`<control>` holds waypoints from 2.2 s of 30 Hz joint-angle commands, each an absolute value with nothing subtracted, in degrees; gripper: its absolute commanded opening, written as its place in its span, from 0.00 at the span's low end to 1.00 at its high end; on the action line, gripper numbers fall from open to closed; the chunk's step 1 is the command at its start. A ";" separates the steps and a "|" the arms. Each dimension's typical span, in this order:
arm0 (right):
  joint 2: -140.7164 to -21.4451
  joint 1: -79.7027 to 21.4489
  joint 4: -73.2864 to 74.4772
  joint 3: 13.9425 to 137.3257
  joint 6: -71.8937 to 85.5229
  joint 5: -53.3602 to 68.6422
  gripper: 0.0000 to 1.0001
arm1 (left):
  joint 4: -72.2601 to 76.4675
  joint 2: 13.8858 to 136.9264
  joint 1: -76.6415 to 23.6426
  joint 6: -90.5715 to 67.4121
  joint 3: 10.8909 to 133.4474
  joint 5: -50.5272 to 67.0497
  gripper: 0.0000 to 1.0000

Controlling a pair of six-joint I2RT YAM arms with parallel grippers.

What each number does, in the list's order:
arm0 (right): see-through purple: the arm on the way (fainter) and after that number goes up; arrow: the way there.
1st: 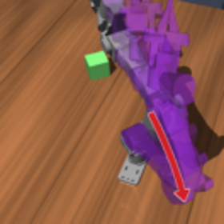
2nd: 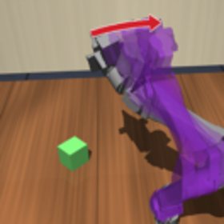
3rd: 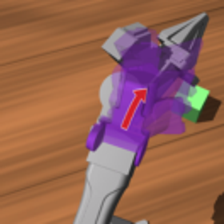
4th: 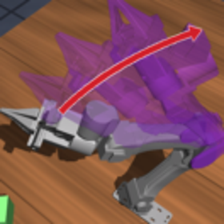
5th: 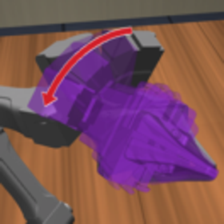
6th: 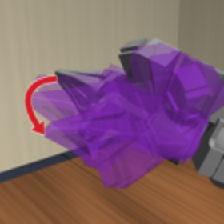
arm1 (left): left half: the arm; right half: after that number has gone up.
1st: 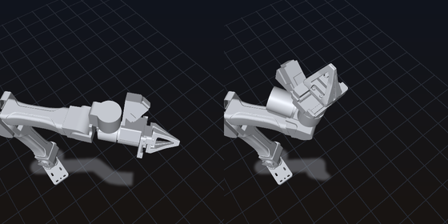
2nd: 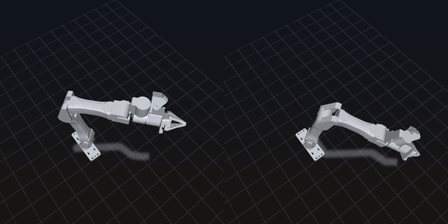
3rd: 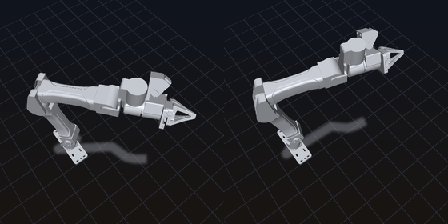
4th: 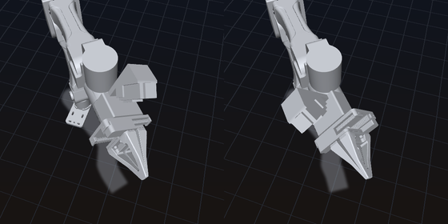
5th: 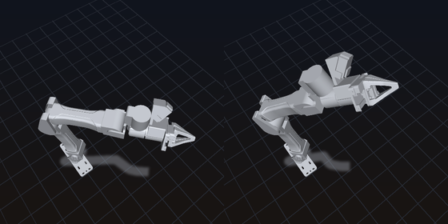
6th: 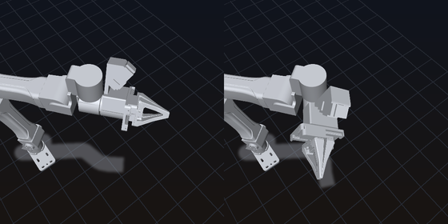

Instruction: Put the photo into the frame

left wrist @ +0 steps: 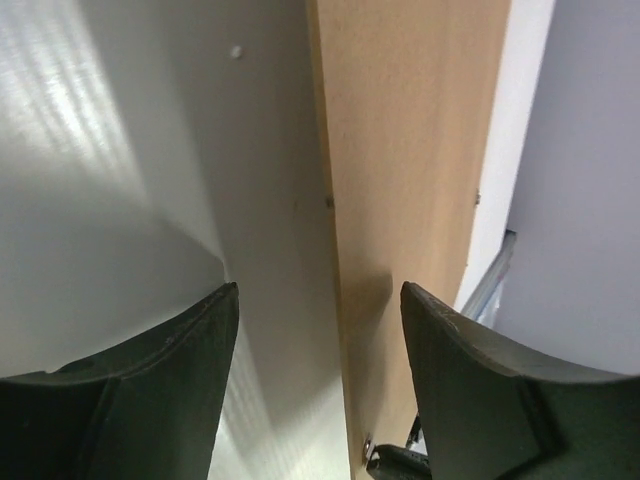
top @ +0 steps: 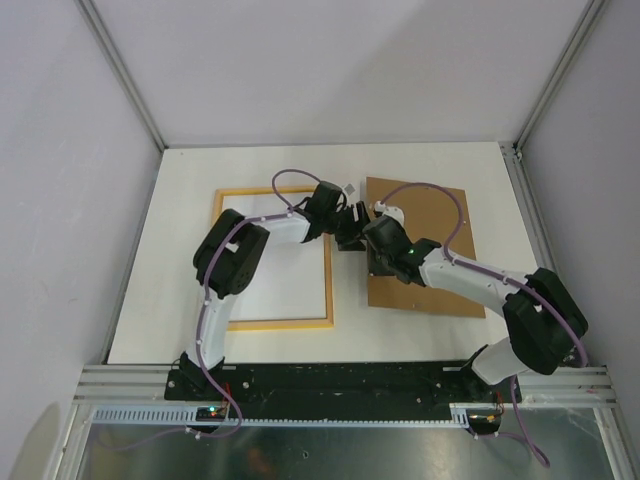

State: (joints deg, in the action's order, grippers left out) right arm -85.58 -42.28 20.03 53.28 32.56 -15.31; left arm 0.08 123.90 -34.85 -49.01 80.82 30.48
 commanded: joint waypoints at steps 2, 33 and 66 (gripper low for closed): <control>-82.05 -42.58 20.30 53.61 33.32 -15.97 0.00 | 11.22 125.53 -34.58 -55.71 82.19 37.92 0.65; -70.58 -15.49 22.13 51.83 31.43 -10.63 0.72 | 5.72 113.88 -28.51 -48.29 73.23 41.47 0.00; -90.38 -7.80 -17.70 33.39 42.28 11.00 0.96 | -7.49 105.19 -23.88 -40.59 69.54 40.58 0.29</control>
State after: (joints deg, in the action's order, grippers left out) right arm -88.23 -5.98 -17.17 34.63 40.56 8.32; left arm -8.38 104.92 -22.22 -41.65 65.98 40.42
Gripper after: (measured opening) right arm 0.952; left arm 0.267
